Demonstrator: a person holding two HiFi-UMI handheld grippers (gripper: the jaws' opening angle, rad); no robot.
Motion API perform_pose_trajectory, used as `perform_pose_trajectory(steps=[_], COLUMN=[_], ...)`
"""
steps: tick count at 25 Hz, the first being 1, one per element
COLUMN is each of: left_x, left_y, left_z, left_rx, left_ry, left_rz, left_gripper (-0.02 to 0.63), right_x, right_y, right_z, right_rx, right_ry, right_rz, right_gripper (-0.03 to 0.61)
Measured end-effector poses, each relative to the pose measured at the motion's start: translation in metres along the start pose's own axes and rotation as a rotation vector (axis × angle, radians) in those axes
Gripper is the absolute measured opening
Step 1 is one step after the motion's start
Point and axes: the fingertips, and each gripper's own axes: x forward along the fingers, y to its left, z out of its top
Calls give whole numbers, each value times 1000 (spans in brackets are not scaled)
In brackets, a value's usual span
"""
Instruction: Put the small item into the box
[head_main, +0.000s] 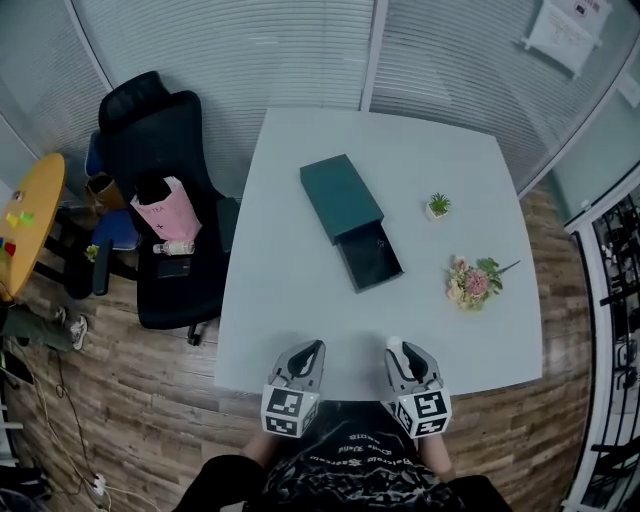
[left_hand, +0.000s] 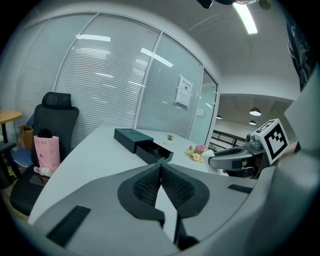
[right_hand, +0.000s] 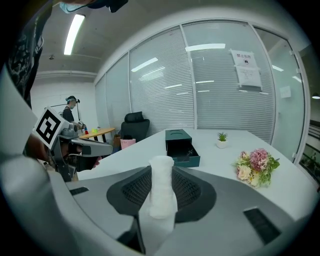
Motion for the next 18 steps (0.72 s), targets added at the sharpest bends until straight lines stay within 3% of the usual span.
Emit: perform_pose_trajectory(steps=[13,18], left_x=[1,1], left_y=[0,-9], left_z=[1,0], left_rx=[-46,-33], left_ry=[-12,-5], left_rz=[82,77], left_gripper=[20,20], right_x=[24,44], right_y=[-30,-36], right_z=[93,128], right_rx=[-299,-414], right_ry=[-117,-110], right_rz=[84,148], right_gripper=[133,133])
